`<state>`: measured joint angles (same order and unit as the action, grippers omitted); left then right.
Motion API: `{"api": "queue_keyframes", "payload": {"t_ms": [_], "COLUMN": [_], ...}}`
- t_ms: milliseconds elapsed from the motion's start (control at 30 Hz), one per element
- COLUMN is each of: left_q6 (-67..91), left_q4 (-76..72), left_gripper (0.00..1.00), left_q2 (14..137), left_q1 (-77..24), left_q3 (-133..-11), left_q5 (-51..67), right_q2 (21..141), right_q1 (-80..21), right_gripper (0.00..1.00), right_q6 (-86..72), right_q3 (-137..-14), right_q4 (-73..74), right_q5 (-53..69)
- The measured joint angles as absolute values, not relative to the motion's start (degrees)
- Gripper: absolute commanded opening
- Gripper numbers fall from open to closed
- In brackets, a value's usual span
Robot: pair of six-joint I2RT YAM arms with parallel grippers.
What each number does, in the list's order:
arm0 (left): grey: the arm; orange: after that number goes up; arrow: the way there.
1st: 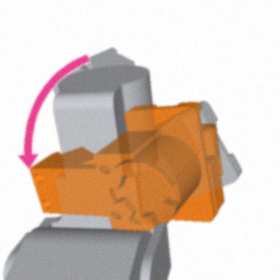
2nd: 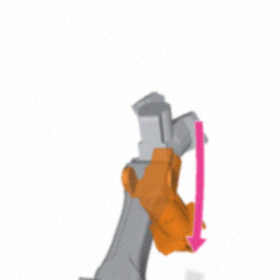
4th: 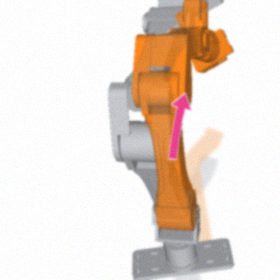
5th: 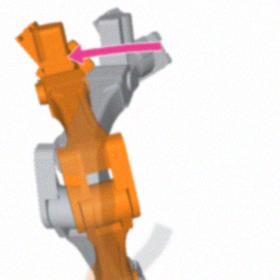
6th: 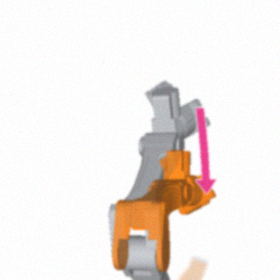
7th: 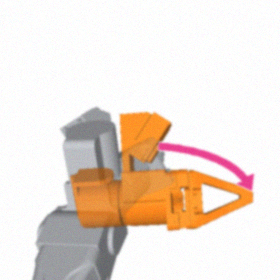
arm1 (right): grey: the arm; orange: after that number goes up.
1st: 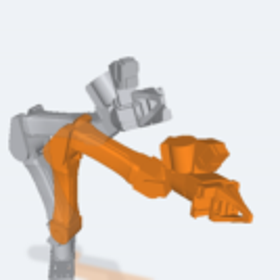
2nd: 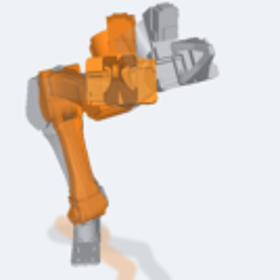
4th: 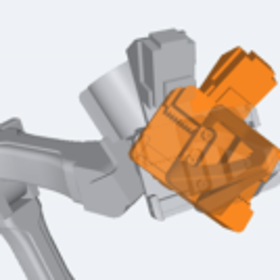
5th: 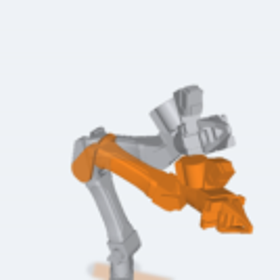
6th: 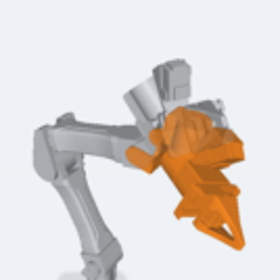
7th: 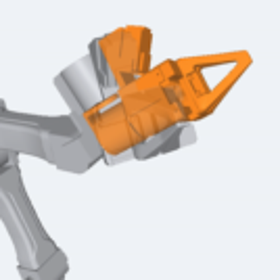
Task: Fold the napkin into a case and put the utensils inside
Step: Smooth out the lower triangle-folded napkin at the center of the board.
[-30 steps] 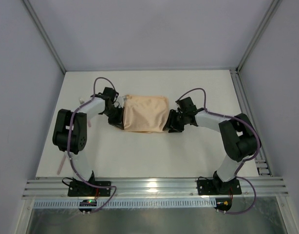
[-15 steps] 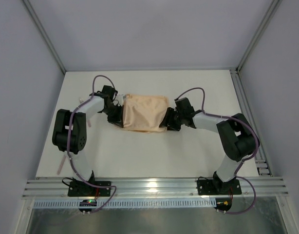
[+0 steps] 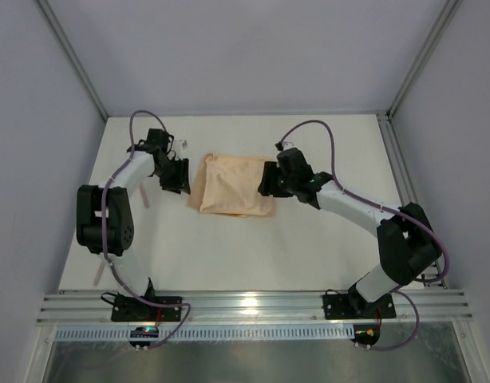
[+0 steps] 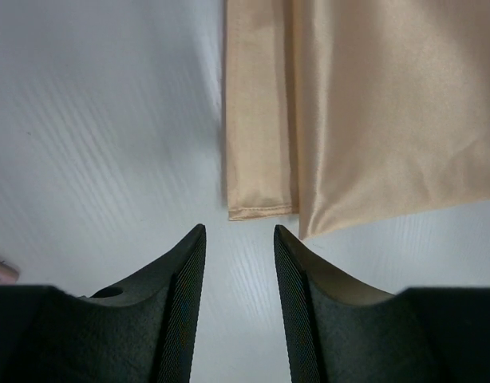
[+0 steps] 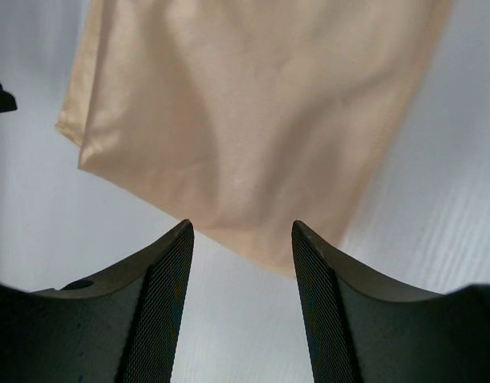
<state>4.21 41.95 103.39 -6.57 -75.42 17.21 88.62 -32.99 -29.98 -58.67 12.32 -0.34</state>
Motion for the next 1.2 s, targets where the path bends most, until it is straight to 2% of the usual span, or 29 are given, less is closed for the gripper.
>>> {"api": "queue_keyframes", "payload": {"t_ms": [333, 733, 1200], "left_q6": [4.4, 7.1, 10.1], "left_q4": [38.1, 34.9, 31.9], "left_gripper": [0.40, 0.19, 0.21], "left_q2": [104.6, 107.5, 106.9], "left_q1": [-6.0, -5.9, -5.9], "left_q3": [-72.5, -69.8, -67.7], "left_q5": [13.9, 14.2, 18.7], "right_q2": [99.9, 115.2, 124.7], "right_q1": [-43.6, -48.6, -53.8], "right_gripper": [0.53, 0.52, 0.50], "right_q6": [-24.3, -20.6, -15.5], "right_q3": [-72.3, -86.0, -96.3], "right_q4": [12.4, 13.1, 17.8], "right_q5": [1.7, 3.6, -0.6]}}
